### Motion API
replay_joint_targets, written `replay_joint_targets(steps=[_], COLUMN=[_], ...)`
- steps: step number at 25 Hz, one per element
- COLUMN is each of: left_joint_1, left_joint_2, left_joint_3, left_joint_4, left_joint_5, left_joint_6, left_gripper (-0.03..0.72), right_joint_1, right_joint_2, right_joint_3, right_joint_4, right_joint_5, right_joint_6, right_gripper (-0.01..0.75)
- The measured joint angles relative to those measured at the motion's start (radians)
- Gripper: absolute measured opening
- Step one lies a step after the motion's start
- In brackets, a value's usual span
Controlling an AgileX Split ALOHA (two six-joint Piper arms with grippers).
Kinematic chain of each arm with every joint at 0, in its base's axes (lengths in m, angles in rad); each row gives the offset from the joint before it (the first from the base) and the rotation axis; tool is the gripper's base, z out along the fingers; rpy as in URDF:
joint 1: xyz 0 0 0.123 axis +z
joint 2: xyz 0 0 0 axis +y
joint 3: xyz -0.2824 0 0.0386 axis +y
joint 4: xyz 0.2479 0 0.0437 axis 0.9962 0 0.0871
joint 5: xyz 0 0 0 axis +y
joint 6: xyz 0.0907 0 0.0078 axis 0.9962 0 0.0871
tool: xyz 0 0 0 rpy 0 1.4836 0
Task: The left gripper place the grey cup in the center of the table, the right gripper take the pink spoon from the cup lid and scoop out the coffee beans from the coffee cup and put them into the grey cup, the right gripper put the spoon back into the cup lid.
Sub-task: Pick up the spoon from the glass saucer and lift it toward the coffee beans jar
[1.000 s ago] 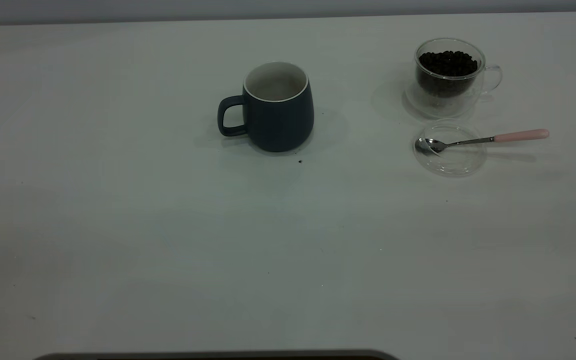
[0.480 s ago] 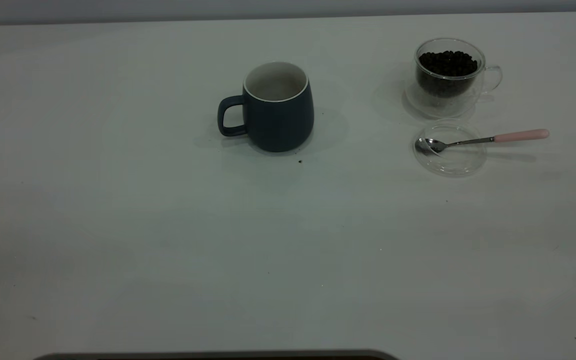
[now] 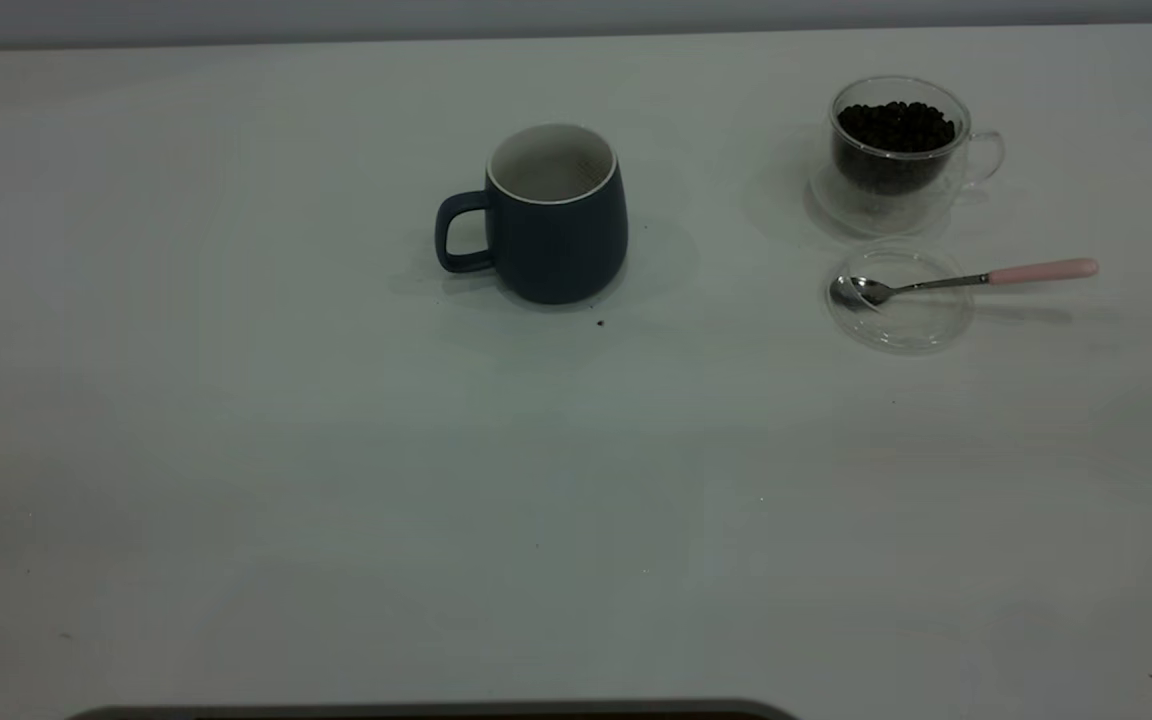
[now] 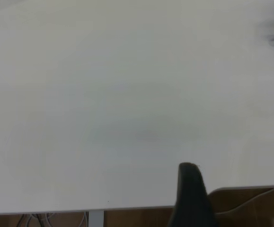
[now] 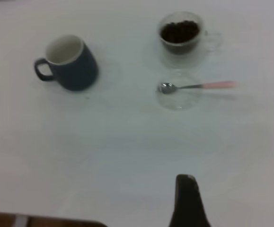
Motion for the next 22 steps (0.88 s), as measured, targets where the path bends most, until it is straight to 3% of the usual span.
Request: replay_joint_targets(steps=[4,14,17,22], left_joint_1=[0.0,0.0,0.0,0.0], left_joint_2=[0.0,0.0,0.0,0.0], left_joint_3=[0.0,0.0,0.0,0.0], left_joint_4=[0.0,0.001,0.001,0.001], left_joint_5=[0.0,0.001,0.001,0.001], left_joint_6=[0.001,0.001,0.001,0.001], left_gripper=[0.567,0.567,0.567,0.567], right_joint_1=[-0.001,-0.001,-0.001,-0.001], right_joint_2=[0.172,0.832,1.015,1.255], right_joint_3=[0.0,-0.001,-0.029,-0.155], right_joint_4=[0.005,0.104,0.128,0.132], right_joint_5=[-0.17,-0.746,-0.791,-0.761], right_joint_6=[-0.025,-0.208,-0.259,-0.329], right_gripper=[0.585,0.585,0.585,0.585])
